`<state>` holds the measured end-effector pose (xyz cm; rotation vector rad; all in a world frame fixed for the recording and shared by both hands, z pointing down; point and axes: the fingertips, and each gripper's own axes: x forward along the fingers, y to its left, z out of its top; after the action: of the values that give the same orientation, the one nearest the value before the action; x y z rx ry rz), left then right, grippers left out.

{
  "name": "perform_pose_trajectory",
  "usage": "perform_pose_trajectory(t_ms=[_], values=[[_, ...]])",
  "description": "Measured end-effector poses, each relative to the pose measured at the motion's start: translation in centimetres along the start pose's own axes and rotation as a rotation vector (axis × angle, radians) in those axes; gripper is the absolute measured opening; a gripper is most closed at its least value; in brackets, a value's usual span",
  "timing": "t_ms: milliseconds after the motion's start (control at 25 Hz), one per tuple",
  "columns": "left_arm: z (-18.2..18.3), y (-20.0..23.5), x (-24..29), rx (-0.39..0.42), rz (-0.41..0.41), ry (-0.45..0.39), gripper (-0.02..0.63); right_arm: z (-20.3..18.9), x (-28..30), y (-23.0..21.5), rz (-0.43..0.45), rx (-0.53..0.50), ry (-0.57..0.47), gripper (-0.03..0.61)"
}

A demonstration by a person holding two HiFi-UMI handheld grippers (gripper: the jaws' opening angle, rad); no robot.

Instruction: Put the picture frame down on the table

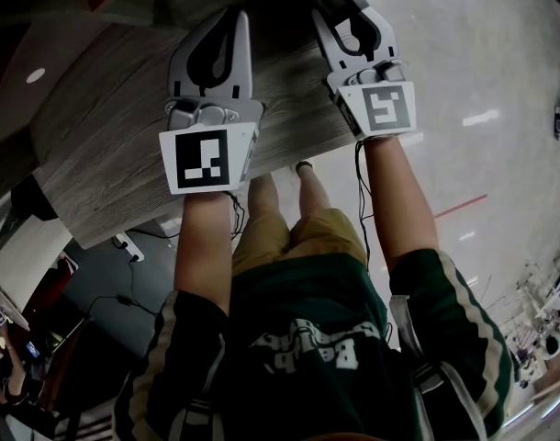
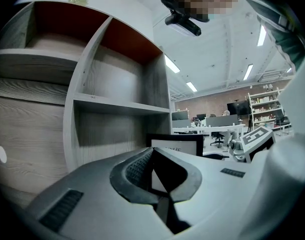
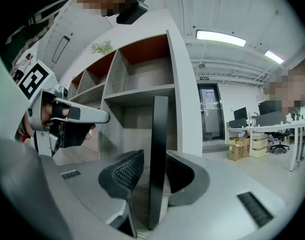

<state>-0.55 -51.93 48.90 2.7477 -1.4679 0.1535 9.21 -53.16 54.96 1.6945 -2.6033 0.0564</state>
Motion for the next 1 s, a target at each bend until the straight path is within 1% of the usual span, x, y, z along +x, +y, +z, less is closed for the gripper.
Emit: perform_pose_trajectory(t_ms=[400,640,880,1000], values=[[-0.4,0.0,0.2,-0.011,-0.006,0.008,0.018,-0.1,-0.3,0.0,-0.003,-0.006,-0.003,0.141],[-0.6,-0.6,0.0,-0.013,-0.010,0.016,0.018,-0.4,-1.6,-0.1,-0.001,-0.024,0.013,0.143],[-1.5,-0.9,-0.7,-0.020,0.008,0.034,0.018,-0.9,-2.6,0.2,0.004,-0.019,0.023,0.146],[-1.3,-1.0,-0.9,-0.017,0.019,0.041,0.018,-0.6,-3.0,0.2,0.014,-0.031,0.029,0.149]])
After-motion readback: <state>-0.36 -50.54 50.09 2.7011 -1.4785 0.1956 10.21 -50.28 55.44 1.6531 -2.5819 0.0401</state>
